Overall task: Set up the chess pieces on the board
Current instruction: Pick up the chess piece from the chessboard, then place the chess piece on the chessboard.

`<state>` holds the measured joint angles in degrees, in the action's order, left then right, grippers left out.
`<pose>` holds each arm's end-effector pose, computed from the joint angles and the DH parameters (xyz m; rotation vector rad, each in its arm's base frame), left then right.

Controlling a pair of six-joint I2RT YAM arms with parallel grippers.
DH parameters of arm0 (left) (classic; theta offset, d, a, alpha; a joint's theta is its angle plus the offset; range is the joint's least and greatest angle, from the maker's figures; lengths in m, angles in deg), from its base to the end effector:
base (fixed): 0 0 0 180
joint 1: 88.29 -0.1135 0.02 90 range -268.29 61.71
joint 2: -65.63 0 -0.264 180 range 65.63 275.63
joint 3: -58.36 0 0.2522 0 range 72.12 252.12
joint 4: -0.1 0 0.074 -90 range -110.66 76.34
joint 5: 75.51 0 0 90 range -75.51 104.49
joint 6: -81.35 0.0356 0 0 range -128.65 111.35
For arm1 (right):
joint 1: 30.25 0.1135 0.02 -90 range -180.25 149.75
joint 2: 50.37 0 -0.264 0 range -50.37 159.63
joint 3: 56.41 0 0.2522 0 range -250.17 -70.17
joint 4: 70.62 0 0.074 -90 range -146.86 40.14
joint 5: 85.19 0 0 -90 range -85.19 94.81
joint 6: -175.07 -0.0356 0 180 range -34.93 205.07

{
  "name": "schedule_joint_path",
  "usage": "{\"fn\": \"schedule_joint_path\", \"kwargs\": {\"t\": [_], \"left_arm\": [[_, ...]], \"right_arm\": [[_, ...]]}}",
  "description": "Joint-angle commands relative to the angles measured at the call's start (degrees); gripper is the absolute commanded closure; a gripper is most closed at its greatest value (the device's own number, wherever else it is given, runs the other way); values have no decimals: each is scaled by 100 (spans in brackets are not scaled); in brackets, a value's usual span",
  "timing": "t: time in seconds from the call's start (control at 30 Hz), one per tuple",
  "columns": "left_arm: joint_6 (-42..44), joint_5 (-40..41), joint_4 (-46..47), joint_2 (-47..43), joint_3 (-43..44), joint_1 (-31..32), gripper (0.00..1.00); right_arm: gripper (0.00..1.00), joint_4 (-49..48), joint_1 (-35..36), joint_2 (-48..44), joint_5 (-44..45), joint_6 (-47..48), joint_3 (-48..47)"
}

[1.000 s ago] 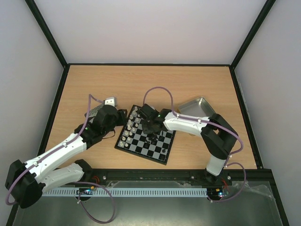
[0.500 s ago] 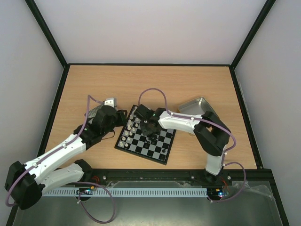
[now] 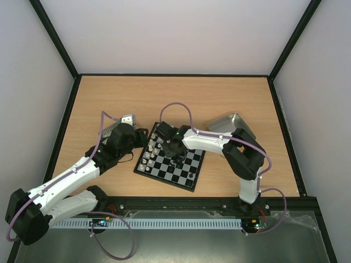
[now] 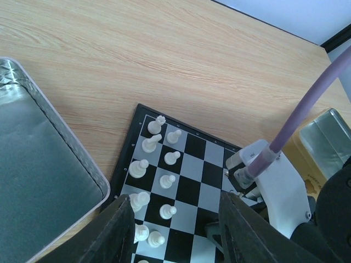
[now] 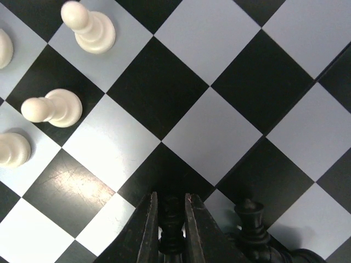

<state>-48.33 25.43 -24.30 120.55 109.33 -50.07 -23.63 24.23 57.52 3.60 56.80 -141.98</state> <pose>0.1737 -0.1282 0.2604 -0.1478 2.1137 -0.6360 0.2162 0.3041 0.1664 -0.6542 2.7858 0.3679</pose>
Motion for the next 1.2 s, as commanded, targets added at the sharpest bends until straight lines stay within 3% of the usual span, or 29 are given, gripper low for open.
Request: {"fn": "schedule_joint_path", "kwargs": {"t": [0.0,0.37,0.57,0.8,1.0,1.17], "left_arm": [[-9,-130,90,-104,-51,-34,55],[58,-1142,759,-321,-277,-34,44],[196,-2330,1564,-335,-510,-25,40],[-101,-3825,2830,-252,-870,-25,23],[-521,-4505,3609,-117,-919,-22,25],[-692,-4557,3746,10,-862,-18,37]], "right_arm": [[90,-268,37,-168,305,-38,11],[89,-2183,34,-1838,550,-1006,1137],[89,-3591,37,-3138,390,-1865,2168],[89,-5057,29,-4256,-68,-3064,2928],[89,-5262,33,-4417,-409,-3291,2993],[89,-5422,35,-4458,-630,-3302,3080]]}}
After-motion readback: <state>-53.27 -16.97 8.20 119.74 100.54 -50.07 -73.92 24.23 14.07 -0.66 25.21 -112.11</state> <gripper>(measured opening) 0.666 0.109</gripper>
